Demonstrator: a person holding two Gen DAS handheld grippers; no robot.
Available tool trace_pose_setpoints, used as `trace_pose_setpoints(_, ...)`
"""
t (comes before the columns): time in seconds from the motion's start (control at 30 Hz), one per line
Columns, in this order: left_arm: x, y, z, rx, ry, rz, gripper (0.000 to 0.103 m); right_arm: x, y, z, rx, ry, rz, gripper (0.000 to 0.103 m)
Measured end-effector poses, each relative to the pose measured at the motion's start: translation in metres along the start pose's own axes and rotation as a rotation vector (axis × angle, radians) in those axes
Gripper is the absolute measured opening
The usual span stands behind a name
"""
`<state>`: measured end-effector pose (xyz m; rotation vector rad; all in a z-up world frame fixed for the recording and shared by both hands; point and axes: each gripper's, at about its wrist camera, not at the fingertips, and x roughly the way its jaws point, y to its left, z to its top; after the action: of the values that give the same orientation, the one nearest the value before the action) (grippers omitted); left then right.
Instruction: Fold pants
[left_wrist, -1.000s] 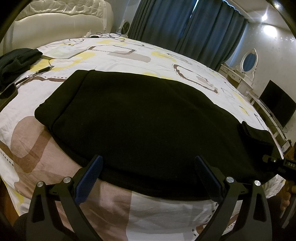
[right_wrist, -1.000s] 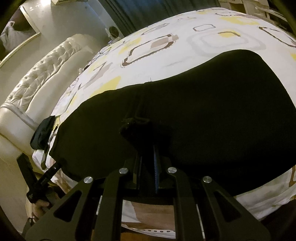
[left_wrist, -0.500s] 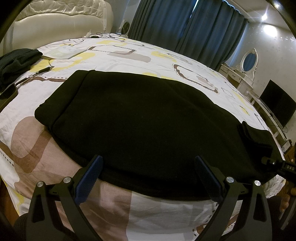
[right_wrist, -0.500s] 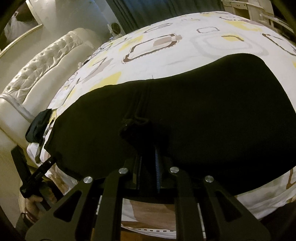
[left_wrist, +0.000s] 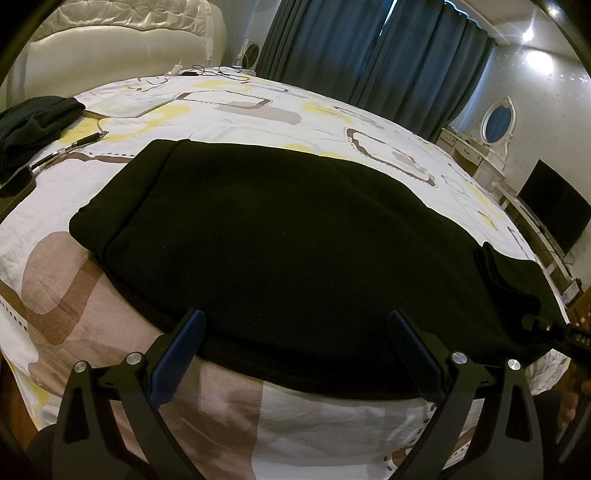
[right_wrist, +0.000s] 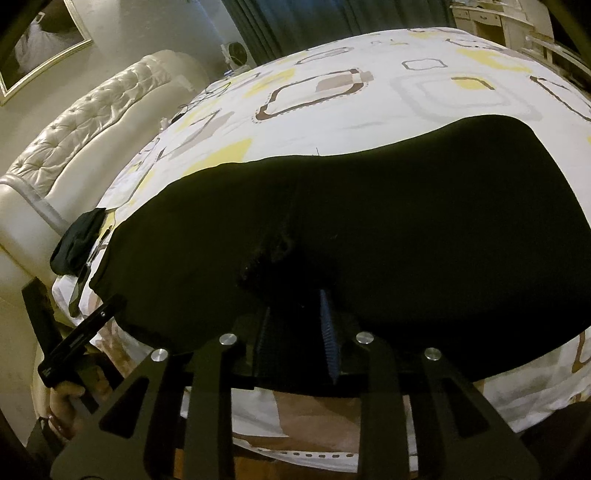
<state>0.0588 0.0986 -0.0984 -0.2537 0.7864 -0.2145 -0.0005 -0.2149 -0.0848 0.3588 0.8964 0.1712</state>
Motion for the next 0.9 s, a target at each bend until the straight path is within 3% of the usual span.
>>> trace_pose_setpoints(0.1,0.000,0.001,0.001,0.000,0.000,0.000,0.098,-0.001,0.007,-0.002,-0.032,0.002,-0.014,0.028)
trace_pose_setpoints(0.3,-0.001,0.002,0.001,-0.001,0.000,-0.001,0.098,0.001,0.023,-0.011,-0.081,0.018,0.003,0.045)
trace_pose_setpoints(0.63,-0.002,0.009,0.004,-0.020,-0.008,-0.020,0.098,-0.005,0.046,-0.014,-0.099,0.040,0.132,0.045)
trace_pose_setpoints(0.9,-0.010,0.012,0.007,-0.042,0.000,-0.034,0.098,-0.020,0.052,-0.014,-0.110,0.036,0.171,0.046)
